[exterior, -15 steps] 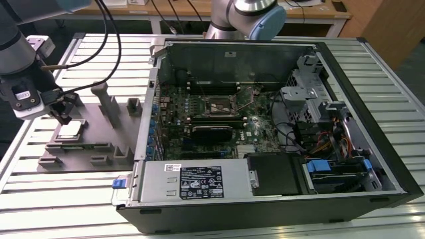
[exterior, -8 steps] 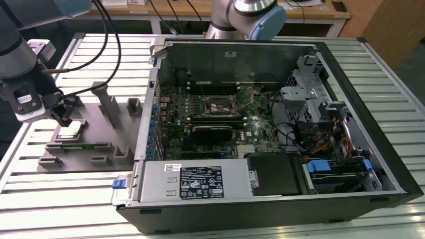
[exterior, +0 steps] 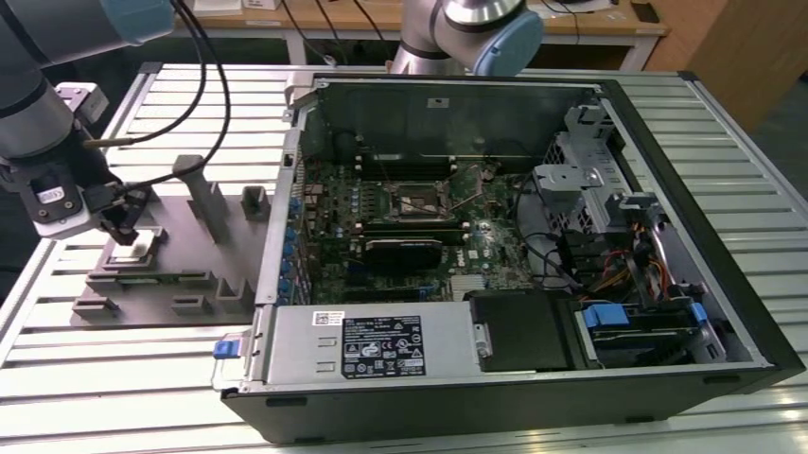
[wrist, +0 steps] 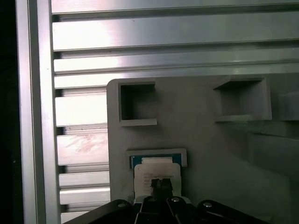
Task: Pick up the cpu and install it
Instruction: 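Pick up the cpu and move it towards the insertion slot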
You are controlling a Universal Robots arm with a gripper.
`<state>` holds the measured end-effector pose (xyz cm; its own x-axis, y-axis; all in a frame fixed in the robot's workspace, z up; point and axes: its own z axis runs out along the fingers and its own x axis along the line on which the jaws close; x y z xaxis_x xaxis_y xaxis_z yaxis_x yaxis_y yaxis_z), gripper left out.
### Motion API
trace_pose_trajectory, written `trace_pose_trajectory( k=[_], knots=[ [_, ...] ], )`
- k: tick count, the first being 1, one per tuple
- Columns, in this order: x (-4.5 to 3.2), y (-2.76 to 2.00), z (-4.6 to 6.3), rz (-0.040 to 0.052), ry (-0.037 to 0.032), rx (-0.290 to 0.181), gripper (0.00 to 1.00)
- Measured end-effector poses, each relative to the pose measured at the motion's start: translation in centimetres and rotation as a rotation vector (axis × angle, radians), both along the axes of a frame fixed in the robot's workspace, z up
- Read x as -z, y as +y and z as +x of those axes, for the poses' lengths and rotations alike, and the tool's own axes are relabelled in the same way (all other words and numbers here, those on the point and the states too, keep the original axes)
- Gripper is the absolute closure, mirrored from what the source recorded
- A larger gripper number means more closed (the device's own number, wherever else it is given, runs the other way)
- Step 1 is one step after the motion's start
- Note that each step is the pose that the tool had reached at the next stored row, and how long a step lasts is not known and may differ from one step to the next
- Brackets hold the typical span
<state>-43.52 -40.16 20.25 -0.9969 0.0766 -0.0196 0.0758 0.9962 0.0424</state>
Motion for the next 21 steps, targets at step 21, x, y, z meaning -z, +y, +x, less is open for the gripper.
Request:
trace_pose_trajectory(
  k=[21],
  knots=[
    [0.54, 0.46, -0.07, 0.0, -0.0001, -0.002, 0.65]
  ],
)
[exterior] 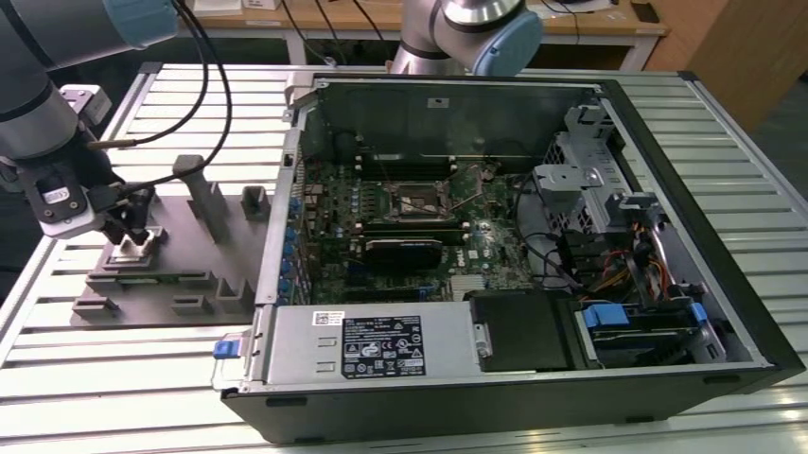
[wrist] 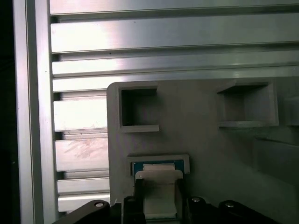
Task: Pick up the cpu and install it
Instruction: 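Pick up the cpu and move it towards the insertion slot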
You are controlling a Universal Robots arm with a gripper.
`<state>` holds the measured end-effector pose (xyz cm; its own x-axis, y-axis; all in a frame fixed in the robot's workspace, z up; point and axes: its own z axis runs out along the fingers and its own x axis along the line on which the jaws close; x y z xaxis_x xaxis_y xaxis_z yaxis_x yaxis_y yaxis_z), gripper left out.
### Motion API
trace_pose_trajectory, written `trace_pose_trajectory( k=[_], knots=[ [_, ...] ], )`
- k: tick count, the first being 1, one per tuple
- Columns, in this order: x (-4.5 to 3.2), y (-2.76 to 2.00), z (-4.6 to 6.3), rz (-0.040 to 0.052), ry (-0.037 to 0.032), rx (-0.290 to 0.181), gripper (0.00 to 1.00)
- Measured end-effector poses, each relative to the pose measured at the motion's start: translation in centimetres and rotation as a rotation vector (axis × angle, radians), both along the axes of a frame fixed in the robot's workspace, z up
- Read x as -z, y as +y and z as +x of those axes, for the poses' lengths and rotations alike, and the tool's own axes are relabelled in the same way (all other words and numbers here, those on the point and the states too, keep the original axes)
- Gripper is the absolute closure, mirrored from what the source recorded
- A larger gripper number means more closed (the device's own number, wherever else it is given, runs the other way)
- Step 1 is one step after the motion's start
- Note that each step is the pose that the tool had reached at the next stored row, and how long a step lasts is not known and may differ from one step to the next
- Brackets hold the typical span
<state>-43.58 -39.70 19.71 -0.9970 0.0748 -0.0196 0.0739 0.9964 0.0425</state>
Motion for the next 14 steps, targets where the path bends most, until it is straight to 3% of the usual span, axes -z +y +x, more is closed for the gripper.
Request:
trace_pose_trajectory(
  k=[2, 4, 6, 7, 14],
  knots=[
    [0.0, 0.0, 0.0, 0.0, 0.0, 0.0, 0.59],
    [0.0, 0.0, 0.0, 0.0, 0.0, 0.0, 0.47],
    [0.0, 0.0, 0.0, 0.0, 0.0, 0.0, 0.47],
    [0.0, 0.0, 0.0, 0.0, 0.0, 0.0, 0.41],
    [0.21, 0.0, 0.0, -0.0029, -0.0001, -0.041, 0.41]
  ],
)
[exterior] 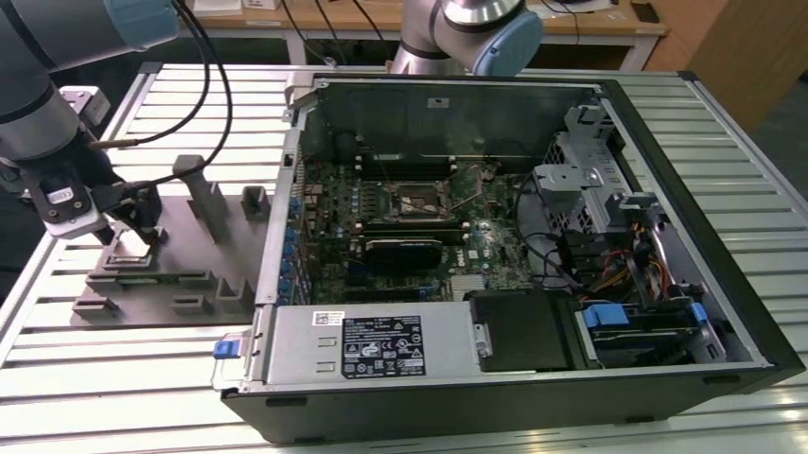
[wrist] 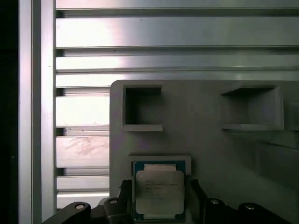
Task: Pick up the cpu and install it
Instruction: 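Pick up the cpu and move it towards the insertion slot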
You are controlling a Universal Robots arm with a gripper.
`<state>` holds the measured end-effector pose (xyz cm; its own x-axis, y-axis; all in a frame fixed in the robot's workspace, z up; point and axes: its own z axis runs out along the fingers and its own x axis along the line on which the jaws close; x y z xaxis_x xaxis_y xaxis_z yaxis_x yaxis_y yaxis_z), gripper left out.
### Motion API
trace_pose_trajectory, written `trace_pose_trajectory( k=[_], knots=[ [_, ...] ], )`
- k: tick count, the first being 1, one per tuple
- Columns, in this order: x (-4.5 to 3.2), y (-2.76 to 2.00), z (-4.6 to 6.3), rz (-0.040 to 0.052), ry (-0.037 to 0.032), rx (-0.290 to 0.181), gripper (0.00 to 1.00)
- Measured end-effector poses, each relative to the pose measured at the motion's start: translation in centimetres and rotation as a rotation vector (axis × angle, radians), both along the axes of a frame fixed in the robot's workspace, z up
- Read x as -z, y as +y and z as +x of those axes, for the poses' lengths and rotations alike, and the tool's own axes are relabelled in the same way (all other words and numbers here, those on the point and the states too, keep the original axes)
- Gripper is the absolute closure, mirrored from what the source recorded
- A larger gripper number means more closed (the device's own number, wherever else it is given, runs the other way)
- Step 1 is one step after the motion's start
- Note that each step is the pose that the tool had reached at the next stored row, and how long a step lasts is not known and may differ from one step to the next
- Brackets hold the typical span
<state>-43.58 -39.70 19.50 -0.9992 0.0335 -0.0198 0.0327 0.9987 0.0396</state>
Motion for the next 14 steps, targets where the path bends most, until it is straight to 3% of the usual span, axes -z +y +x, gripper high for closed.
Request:
trace_pose_trajectory(
  k=[14],
  knots=[
    [0.64, 0.0, -0.02, -0.0017, 0.0002, -0.003, 0.41]
  ],
)
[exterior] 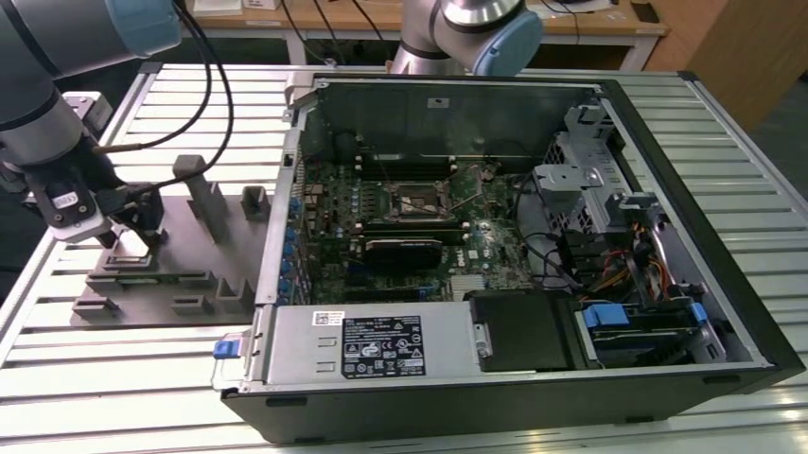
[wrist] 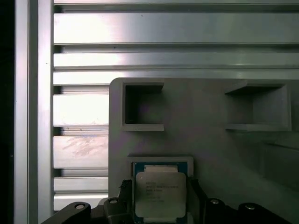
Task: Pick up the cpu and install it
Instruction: 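Pick up the cpu and move it towards the insertion slot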
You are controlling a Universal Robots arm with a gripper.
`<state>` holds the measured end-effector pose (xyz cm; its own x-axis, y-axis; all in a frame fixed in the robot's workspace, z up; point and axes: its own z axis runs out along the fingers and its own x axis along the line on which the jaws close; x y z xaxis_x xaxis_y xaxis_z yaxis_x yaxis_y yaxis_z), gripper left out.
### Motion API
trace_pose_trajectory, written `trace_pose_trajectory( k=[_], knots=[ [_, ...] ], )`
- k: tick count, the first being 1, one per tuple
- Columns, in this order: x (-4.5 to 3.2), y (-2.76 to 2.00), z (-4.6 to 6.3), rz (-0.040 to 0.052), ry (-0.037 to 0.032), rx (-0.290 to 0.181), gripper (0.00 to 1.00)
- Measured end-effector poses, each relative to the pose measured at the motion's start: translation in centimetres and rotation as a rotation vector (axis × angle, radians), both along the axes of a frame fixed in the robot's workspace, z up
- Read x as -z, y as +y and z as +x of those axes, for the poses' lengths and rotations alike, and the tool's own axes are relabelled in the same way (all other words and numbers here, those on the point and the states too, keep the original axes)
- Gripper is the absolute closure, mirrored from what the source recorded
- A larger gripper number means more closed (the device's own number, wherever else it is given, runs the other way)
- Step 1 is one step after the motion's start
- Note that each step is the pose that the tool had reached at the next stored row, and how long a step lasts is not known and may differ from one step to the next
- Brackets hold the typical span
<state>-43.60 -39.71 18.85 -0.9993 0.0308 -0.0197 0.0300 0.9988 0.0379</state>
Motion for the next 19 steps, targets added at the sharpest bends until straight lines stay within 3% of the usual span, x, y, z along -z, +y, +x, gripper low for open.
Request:
trace_pose_trajectory(
  k=[19],
  knots=[
    [0.57, -0.08, -0.01, -0.0043, 0.0, 0.0, 0.41]
  ],
)
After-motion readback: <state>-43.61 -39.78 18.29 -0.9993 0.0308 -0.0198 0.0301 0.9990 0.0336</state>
